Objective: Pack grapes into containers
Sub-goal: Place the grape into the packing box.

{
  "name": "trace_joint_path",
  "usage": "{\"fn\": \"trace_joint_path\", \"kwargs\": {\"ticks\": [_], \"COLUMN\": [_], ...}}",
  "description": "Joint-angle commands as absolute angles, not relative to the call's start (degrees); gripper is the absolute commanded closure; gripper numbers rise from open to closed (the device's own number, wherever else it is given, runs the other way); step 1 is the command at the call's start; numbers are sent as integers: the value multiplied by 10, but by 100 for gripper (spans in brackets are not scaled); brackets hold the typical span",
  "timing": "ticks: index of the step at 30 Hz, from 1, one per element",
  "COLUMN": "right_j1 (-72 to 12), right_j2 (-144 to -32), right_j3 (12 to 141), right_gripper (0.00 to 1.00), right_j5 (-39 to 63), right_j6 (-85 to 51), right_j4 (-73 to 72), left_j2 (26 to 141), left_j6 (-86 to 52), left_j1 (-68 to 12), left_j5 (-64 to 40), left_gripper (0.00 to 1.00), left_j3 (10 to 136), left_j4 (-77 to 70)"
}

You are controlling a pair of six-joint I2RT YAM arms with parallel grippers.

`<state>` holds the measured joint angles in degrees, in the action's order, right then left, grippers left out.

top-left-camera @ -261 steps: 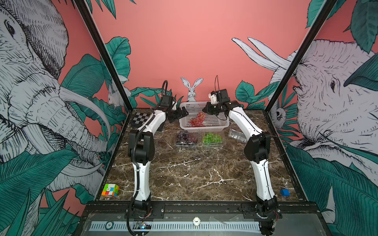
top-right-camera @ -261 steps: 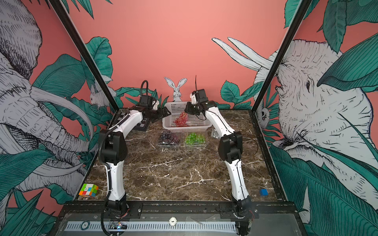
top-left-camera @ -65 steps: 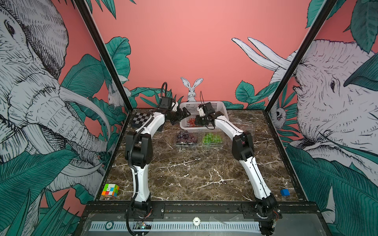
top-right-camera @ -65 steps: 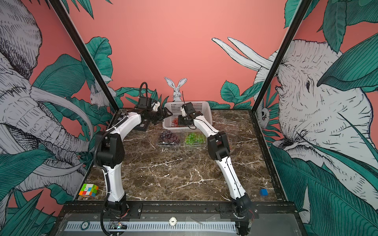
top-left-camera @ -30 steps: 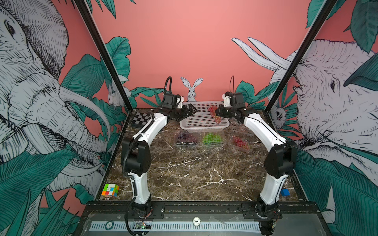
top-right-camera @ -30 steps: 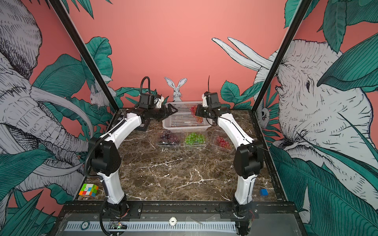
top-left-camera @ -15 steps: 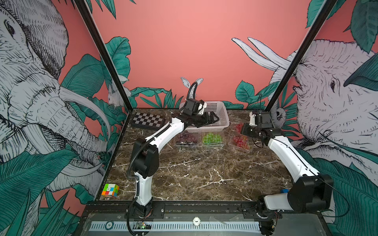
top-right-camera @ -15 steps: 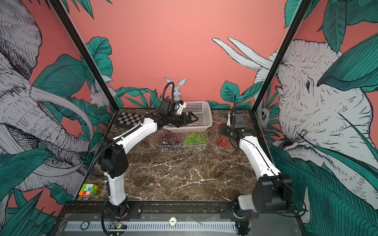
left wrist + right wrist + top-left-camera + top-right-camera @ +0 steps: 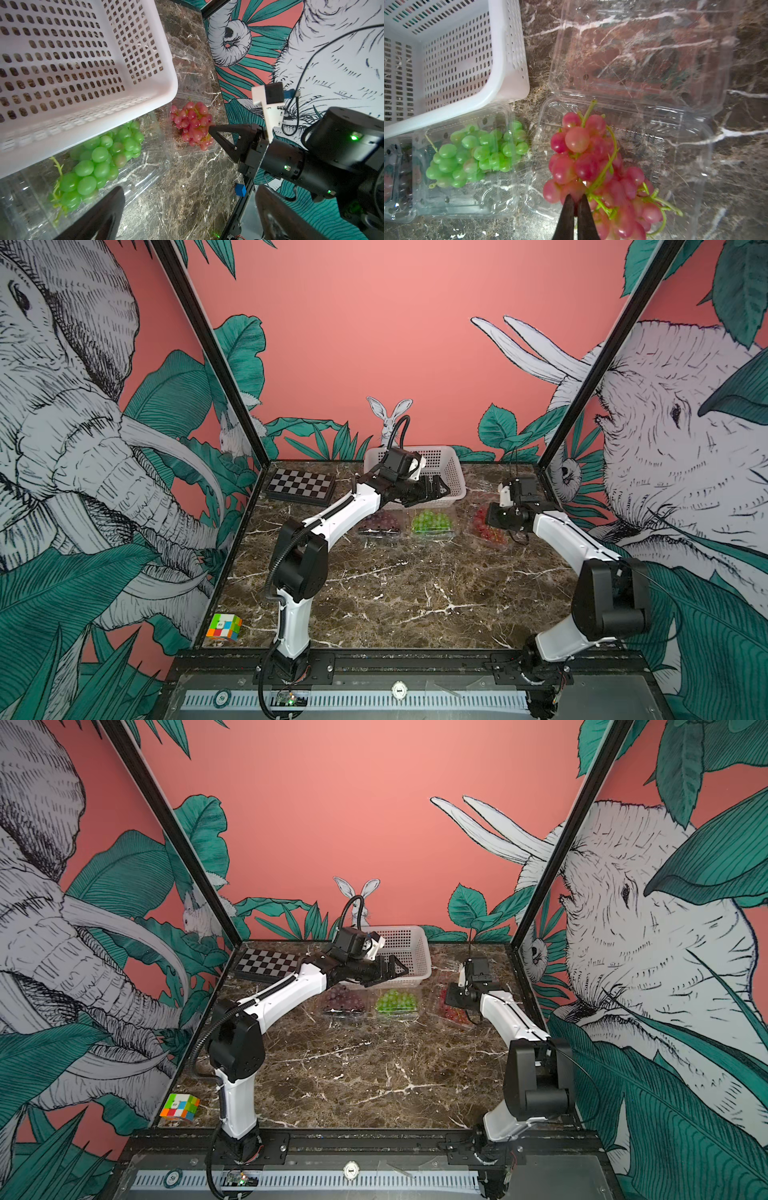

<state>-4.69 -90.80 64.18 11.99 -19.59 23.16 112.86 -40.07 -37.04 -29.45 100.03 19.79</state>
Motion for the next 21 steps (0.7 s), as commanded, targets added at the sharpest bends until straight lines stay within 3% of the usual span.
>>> {"fn": "trace_joint_path", "kwargs": {"ticks": [1, 21], "right_j1": [-45, -45], "right_j2": [-913, -1010], "right_j3": [659, 688], "right_gripper": [100, 100], "right_j5": [148, 171], "right_j6": [-184, -173], "right_j4": [207, 263], "left_j2": [1113, 1135], "left_j6": [-405, -407], "left_j1": [-372, -375], "left_j5": [-292, -293], "left_gripper": [1, 1], "left_j3": [994, 1007], "left_j4": [192, 195]}}
